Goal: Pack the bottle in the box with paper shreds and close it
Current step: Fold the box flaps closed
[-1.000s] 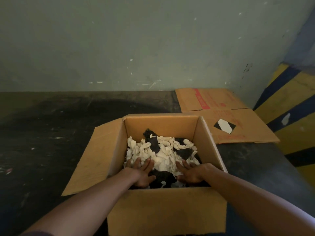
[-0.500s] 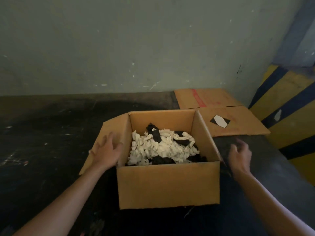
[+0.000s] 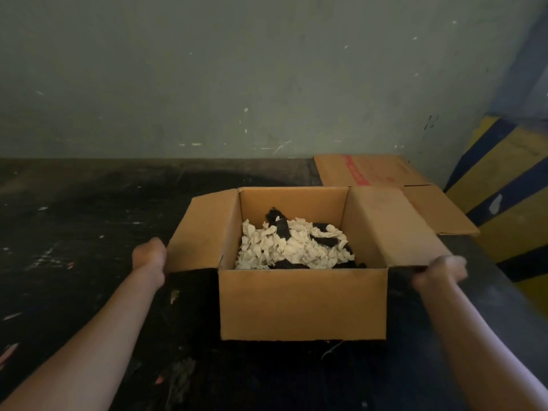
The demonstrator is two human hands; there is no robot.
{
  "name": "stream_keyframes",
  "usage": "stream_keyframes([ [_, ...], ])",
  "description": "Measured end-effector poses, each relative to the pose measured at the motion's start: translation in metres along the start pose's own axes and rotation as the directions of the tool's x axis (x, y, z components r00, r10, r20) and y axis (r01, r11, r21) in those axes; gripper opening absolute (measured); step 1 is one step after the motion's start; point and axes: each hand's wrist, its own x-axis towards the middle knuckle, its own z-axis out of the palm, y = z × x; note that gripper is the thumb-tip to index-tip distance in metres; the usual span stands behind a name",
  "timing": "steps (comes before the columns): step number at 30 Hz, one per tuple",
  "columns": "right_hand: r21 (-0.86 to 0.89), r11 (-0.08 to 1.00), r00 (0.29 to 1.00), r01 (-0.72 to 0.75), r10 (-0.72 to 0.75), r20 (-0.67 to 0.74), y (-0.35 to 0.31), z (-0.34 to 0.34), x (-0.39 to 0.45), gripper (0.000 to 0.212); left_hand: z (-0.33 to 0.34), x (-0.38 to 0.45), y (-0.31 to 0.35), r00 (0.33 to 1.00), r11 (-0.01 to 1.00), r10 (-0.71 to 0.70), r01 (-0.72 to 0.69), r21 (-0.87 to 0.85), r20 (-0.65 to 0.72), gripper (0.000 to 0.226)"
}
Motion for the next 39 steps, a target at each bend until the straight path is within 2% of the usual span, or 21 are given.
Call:
stream_keyframes([
  [3,-0.032,0.979,0.972,0.204,-0.198,0.123,-0.014,0.02,-0.019,0.041,-0.004,-0.012,0.024,0.988,0.988,0.152,-0.152,0.01,0.006,0.02],
  [5,-0.06,0.941,0.929,0.333,-0.316,0.192,-0.011,0.03,-0.03,0.052,-0.002,-0.019,0.035,0.95,0.949,0.309,-0.311,0.046,0.036,0.029],
  [8,-0.154,0.776,0.772,0.611,-0.543,0.33,-0.002,0.036,-0.055,0.047,0.003,-0.038,0.043,0.874,0.87,0.482,-0.486,0.083,0.062,0.05],
  [11,-0.13,0.623,0.581,0.771,-0.607,0.542,0.012,0.032,-0.091,0.041,0.01,-0.053,0.043,0.791,0.776,0.608,-0.611,0.158,0.07,0.055],
  [14,-0.133,0.51,0.434,0.85,-0.533,0.726,0.031,0.024,-0.105,0.041,0.018,-0.07,0.037,0.644,0.595,0.76,-0.745,0.301,0.093,0.056],
  [17,-0.111,0.42,0.298,0.901,-0.412,0.861,0.051,0.016,-0.087,0.043,0.029,-0.095,0.03,0.456,0.377,0.87,-0.86,0.345,0.185,0.059],
  [20,-0.157,0.183,0.202,0.971,-0.263,0.943,0.064,0.009,-0.069,0.048,0.043,-0.123,0.02,0.332,0.244,0.897,-0.922,0.301,0.291,0.067],
  [22,-0.129,0.024,0.131,0.991,-0.195,0.972,0.067,0.004,-0.064,0.051,0.053,-0.135,0.01,0.296,0.22,0.88,-0.947,0.233,0.371,0.071],
  [24,-0.092,-0.165,0.085,0.982,-0.052,0.995,0.067,-0.001,-0.061,0.054,0.064,-0.14,-0.005,0.293,0.236,0.822,-0.956,0.176,0.488,0.074],
  [26,-0.064,-0.393,0.138,0.917,0.162,0.977,0.064,-0.005,-0.054,0.061,0.076,-0.137,-0.023,0.31,0.22,0.713,-0.951,0.218,0.629,0.07],
  [28,-0.013,-0.525,0.2,0.851,0.301,0.932,0.058,-0.007,-0.048,0.065,0.087,-0.128,-0.042,0.326,0.088,0.53,-0.939,0.332,0.783,0.063],
  [30,0.016,-0.514,0.202,0.858,0.365,0.909,0.043,-0.007,-0.041,0.062,0.09,-0.117,-0.057,0.33,-0.079,0.362,-0.921,0.382,0.872,0.064],
  [32,0.033,-0.422,0.141,0.906,0.374,0.917,0.027,-0.008,-0.029,0.055,0.089,-0.106,-0.066,0.318,-0.167,0.288,-0.912,0.374,0.903,0.067],
  [36,0.106,-0.301,0.007,0.948,0.352,0.936,0.002,-0.023,0.007,0.049,0.087,-0.098,-0.069,0.3,-0.198,0.272,-0.912,0.358,0.914,0.067],
  [39,0.171,-0.284,-0.076,0.943,0.315,0.946,-0.007,-0.036,0.024,0.066,0.089,-0.097,-0.067,0.297,-0.197,0.249,-0.916,0.349,0.922,0.066],
])
